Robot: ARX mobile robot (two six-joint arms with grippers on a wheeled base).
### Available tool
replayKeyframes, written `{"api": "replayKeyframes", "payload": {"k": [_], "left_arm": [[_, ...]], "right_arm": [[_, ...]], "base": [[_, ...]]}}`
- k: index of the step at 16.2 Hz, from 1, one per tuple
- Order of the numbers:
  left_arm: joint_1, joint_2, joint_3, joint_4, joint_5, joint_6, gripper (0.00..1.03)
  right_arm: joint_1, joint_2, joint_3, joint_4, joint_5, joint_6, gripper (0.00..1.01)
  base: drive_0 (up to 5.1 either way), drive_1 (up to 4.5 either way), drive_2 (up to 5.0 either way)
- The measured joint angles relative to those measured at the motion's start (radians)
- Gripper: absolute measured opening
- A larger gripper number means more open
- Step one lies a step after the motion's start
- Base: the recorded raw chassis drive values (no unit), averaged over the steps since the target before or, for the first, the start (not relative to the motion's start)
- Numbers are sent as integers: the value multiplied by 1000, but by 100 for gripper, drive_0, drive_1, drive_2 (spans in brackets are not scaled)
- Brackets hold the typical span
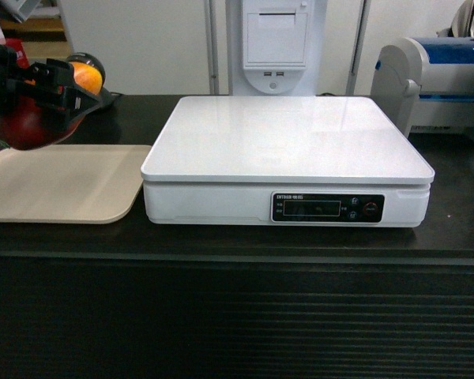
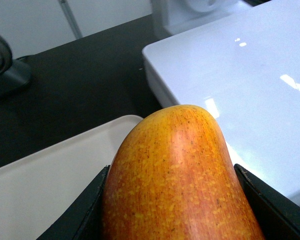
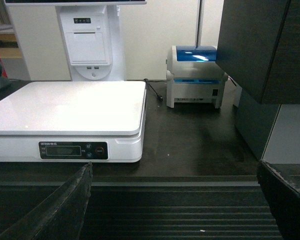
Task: Place dark red mango on scale at checkout
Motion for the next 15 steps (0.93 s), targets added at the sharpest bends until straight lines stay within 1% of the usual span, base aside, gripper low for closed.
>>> {"api": "replayKeyframes", "payload": {"k": [1, 3, 4, 5, 6, 9, 11, 13, 14, 15], "left_arm": [[-22, -72, -75, 23, 1, -14, 67], [-69, -187, -174, 31, -13, -19, 67], [-84, -225, -196, 50, -18, -27, 67], [-104, -236, -192, 82, -25, -45, 67], [-150, -142, -142, 74, -43, -50, 67], [-221, -71, -22, 60, -45, -55, 67], [-267, -23, 62, 43, -35, -55, 67], [-319, 51, 147, 5, -35, -54, 67], [-348, 104, 201, -22, -34, -43, 67], [-364, 134, 231, -38, -35, -35, 67]], "right_arm": [[0, 0, 0, 0, 0, 0, 98], [0, 0, 0, 0, 0, 0, 98], [0, 0, 0, 0, 0, 0, 98], [0, 0, 0, 0, 0, 0, 98], [0, 0, 0, 0, 0, 0, 98], [0, 0, 0, 0, 0, 0, 98], [0, 0, 0, 0, 0, 0, 98], [0, 0, 0, 0, 0, 0, 98], [0, 0, 0, 0, 0, 0, 98], [0, 0, 0, 0, 0, 0, 98]], "base": [[0, 0, 0], [0, 0, 0], [0, 0, 0], [0, 0, 0], [0, 0, 0], [0, 0, 0], [0, 0, 0], [0, 0, 0], [0, 0, 0], [0, 0, 0]]}}
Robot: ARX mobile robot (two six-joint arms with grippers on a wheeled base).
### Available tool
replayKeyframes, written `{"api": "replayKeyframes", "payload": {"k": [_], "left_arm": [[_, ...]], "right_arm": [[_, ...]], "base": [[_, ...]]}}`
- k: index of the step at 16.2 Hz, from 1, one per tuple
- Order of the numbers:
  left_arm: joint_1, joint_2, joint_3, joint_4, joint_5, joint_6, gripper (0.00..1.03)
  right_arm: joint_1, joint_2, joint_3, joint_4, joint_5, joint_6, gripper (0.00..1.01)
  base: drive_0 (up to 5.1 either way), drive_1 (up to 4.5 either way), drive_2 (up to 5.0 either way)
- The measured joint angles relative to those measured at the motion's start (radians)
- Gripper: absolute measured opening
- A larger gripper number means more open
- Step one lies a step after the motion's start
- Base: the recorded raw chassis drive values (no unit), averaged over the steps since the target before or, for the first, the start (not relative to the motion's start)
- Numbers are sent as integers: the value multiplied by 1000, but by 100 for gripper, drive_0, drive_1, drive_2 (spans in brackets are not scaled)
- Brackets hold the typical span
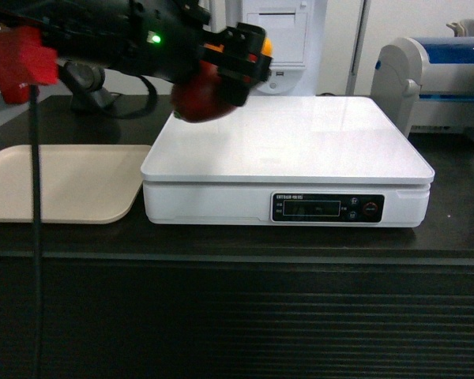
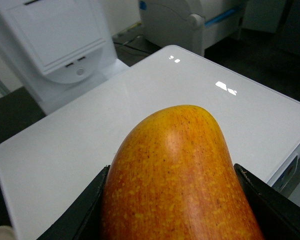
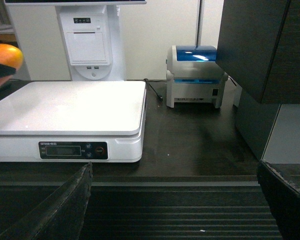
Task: Place dark red mango on scale at checkout
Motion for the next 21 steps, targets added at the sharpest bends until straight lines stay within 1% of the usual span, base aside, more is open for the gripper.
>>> {"api": "replayKeyframes", "payload": {"k": [4, 6, 17, 18, 19, 20, 21], "left_arm": [[-51, 124, 154, -82, -8, 29, 67], [-67, 181, 237, -116, -18, 48, 67], [-82, 307, 406, -211, -31, 72, 67], [-86, 383, 502, -258, -47, 78, 67], [-105, 470, 596, -309, -74, 79, 67], [-110, 504, 646, -322, -107, 77, 67], [-110, 504, 647, -317, -110, 78, 100]], "right_arm": [[0, 0, 0, 0, 0, 0, 98], [0, 0, 0, 0, 0, 0, 98], [0, 0, 0, 0, 0, 0, 98], [0, 0, 0, 0, 0, 0, 98], [0, 0, 0, 0, 0, 0, 98], [0, 0, 0, 0, 0, 0, 98], [0, 0, 0, 0, 0, 0, 98]], "base": [[0, 0, 0], [0, 0, 0], [0, 0, 0], [0, 0, 0], [0, 0, 0], [0, 0, 0], [0, 0, 0]]}}
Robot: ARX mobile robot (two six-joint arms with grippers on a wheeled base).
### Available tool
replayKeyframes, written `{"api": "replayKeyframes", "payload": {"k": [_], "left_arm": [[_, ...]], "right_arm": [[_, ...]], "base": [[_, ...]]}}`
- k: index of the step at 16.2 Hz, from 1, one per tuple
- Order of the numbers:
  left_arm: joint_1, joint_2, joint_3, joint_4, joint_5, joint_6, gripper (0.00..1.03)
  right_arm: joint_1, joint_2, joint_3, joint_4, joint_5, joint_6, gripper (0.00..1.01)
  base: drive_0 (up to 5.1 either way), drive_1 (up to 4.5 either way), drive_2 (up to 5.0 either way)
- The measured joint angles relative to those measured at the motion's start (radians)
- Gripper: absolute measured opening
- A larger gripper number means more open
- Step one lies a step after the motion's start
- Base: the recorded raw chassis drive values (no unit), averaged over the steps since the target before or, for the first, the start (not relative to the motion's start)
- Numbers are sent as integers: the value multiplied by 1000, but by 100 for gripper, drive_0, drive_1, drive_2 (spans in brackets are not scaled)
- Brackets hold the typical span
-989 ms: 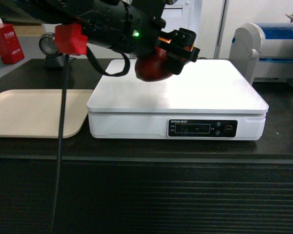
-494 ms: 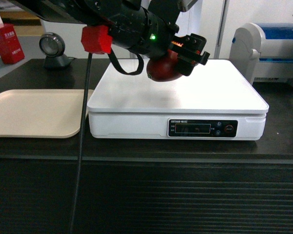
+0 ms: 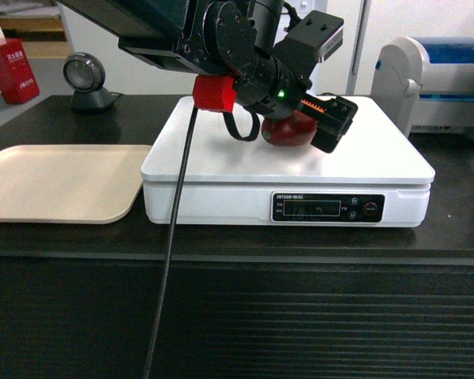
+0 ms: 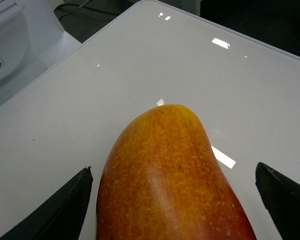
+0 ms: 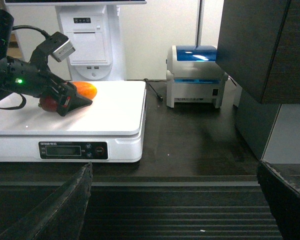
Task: Place dark red mango on scale at checkout
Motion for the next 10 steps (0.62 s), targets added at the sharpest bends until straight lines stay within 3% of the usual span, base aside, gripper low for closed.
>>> {"api": "replayKeyframes", "payload": {"k": [4, 10], "left_arm": [[0, -6, -5, 27, 2, -4, 98], [-2, -241, -196, 115, 45, -40, 98]], "right_arm": [[0, 0, 0, 0, 0, 0, 98], [0, 0, 0, 0, 0, 0, 98]], "base": [[0, 0, 0], [0, 0, 0]]}}
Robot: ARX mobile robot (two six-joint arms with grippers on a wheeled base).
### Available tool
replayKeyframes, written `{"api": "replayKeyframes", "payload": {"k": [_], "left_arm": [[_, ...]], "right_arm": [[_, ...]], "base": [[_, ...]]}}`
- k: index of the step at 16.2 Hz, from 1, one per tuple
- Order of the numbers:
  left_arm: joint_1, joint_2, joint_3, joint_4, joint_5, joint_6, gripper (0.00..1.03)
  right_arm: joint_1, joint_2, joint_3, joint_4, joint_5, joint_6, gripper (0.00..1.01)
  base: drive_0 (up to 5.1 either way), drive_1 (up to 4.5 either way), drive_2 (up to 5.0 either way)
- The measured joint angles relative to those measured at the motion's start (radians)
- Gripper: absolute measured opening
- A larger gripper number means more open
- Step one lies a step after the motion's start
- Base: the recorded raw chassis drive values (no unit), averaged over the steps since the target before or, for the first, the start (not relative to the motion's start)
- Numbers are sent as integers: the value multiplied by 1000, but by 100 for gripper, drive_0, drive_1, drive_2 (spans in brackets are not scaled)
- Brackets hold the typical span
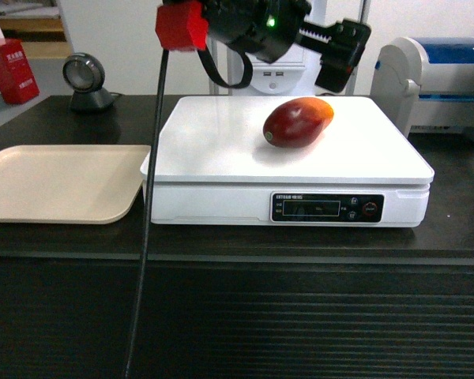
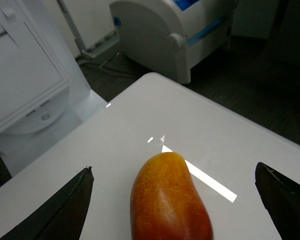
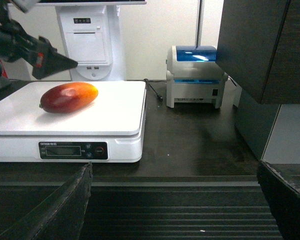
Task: Place dark red mango on scale at checkout
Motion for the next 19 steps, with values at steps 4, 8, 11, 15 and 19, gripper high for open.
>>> {"api": "replayKeyframes", "payload": {"k": [4, 8, 11, 15, 19], "left_arm": [[-1, -267, -299, 174, 7, -43, 98], [142, -676, -642, 311, -156, -93, 93], [310, -1086, -1247, 498, -362, -275, 16], [339, -1142, -1330, 521, -346, -278, 2], [362, -1205, -1390, 536, -331, -278, 2]], "right_arm": [[0, 0, 0, 0, 0, 0, 98], [0, 0, 0, 0, 0, 0, 98], [0, 0, 0, 0, 0, 0, 98], [0, 0, 0, 0, 0, 0, 98], [0, 0, 0, 0, 0, 0, 98]], "base": [[0, 0, 0], [0, 0, 0], [0, 0, 0], [0, 0, 0], [0, 0, 0]]}}
